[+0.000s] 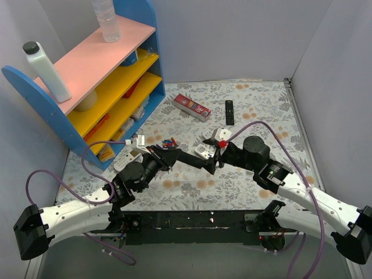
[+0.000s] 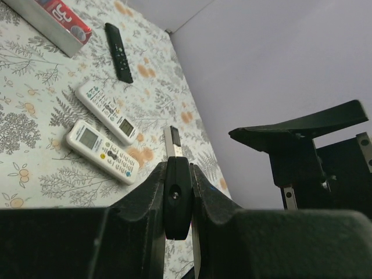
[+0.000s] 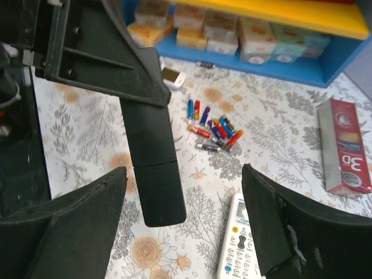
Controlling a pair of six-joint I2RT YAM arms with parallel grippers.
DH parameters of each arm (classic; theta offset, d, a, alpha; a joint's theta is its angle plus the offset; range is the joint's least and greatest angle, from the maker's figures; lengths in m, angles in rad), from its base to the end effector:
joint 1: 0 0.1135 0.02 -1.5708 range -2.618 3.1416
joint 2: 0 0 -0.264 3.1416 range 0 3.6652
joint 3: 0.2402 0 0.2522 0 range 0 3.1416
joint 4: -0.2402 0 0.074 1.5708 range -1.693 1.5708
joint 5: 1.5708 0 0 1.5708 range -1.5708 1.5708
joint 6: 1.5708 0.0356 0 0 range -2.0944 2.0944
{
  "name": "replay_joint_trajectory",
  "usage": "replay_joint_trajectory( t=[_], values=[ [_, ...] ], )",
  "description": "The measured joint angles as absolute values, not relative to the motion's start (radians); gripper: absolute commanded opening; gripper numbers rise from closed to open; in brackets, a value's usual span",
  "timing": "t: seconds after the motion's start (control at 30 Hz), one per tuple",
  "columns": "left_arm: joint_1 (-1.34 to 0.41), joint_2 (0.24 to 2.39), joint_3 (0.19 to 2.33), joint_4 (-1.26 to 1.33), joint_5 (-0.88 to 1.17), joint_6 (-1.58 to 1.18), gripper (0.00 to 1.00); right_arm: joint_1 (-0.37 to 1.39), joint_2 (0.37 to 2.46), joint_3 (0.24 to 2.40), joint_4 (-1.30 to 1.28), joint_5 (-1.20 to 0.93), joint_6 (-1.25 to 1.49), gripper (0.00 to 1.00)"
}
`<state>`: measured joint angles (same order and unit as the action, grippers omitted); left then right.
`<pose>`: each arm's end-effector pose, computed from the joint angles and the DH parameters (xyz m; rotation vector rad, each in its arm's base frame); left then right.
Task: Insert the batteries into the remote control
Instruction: Remove the battery cover from the remote control.
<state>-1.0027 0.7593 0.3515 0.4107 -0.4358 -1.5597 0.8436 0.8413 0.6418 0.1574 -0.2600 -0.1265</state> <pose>0.1114 -0.1466 0.2535 -0.8748 1.6128 -1.6083 0.1290 0.1587 0.3160 -0.9538 1.3654 0.7584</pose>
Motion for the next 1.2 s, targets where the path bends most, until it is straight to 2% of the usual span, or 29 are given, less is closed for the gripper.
replay_joint_trajectory(
  t=[0.27,0.53,0.73,1.0,1.2],
  values=[
    [-1.002,0.794,0.383,0.337,-0.389,-1.531,0.0,0.937,1.012,0.747,-0.03,-0.246,-0.314,0.86],
    [-0.997,0.793,0.383,0.327,-0.382,-1.527,0.0,0.975,1.076,0.763,-0.081,-0.186,-0.358,0.82],
    [-0.997,0.79,0.383,0.329,-0.382,-1.542,0.0,0.994,1.113,0.764,-0.081,-0.155,-0.362,0.72],
    [-0.997,0.791,0.383,0.323,-0.39,-1.553,0.0,1.008,1.134,0.764,-0.081,-0.133,-0.358,0.7],
    [-0.997,0.799,0.386,0.302,-0.406,-1.561,0.0,1.017,1.134,0.771,-0.08,-0.12,-0.353,0.61]
  ],
)
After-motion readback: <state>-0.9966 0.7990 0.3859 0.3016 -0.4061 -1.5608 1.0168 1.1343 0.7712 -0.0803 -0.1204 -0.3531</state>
